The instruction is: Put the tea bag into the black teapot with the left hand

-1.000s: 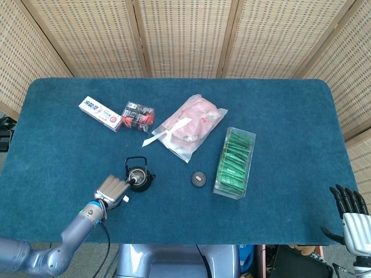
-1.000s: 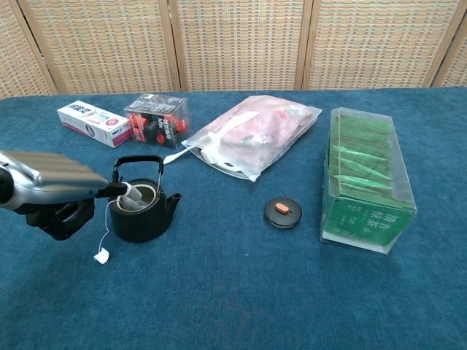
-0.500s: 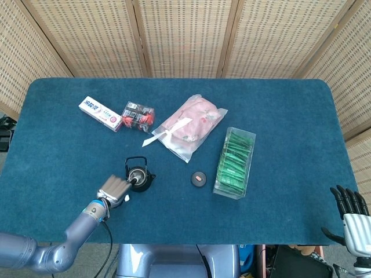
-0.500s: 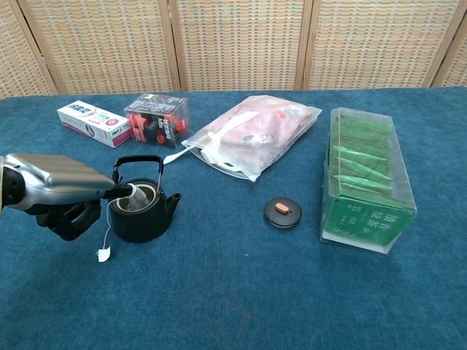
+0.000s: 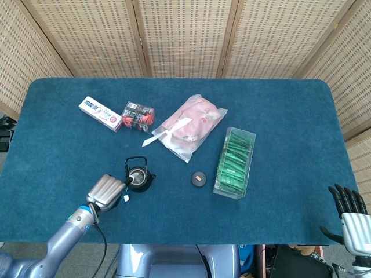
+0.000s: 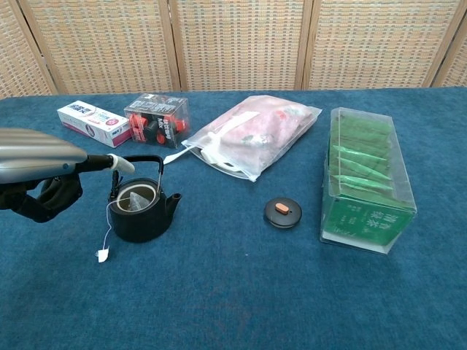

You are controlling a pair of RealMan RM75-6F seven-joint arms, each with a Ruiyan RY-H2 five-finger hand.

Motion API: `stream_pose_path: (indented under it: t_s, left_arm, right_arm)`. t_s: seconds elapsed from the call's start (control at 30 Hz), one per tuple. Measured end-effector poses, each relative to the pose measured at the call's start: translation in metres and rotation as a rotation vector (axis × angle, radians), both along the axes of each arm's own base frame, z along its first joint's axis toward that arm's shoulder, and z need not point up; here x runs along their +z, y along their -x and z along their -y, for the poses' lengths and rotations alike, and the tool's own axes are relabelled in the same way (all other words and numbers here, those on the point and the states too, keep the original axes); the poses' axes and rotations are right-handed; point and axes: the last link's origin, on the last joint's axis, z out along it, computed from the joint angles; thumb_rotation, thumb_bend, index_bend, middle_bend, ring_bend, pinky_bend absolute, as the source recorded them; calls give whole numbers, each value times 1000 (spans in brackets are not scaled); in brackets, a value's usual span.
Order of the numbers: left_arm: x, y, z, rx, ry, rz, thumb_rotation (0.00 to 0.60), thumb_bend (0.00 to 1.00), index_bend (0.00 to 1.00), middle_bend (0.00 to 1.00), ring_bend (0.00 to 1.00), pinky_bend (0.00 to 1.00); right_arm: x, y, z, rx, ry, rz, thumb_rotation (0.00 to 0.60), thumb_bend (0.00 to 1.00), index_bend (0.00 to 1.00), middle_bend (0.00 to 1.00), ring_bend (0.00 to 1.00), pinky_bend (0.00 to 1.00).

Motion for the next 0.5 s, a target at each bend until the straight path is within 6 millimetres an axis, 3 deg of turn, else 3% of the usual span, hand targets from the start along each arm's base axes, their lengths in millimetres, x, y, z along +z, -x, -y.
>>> stream_pose_path:
  t_s: [0.23, 0.4, 0.43, 0.5]
  left_arm:
    - [16, 12, 11, 15, -42, 32, 600, 1000, 0, 727, 634, 451]
    - [26, 18, 16, 15, -106, 73, 600, 991, 0, 618, 553, 433]
    - [29, 21, 18, 17, -128, 85, 600, 973, 0, 594, 532, 428]
    - [34, 27, 22, 22, -165, 106, 600, 845, 0, 515, 461, 417]
  right_arm:
    - [0, 0, 1, 2, -3, 1, 600, 71, 91, 134, 0, 84]
    - [0, 0, 2, 7, 0, 1, 600, 71, 92, 134, 0, 84]
    - [0, 0, 2, 8, 0, 0, 600, 71, 92, 134, 0, 83]
    - [1, -1, 2, 13, 2, -1, 600, 71, 92, 134, 0, 84]
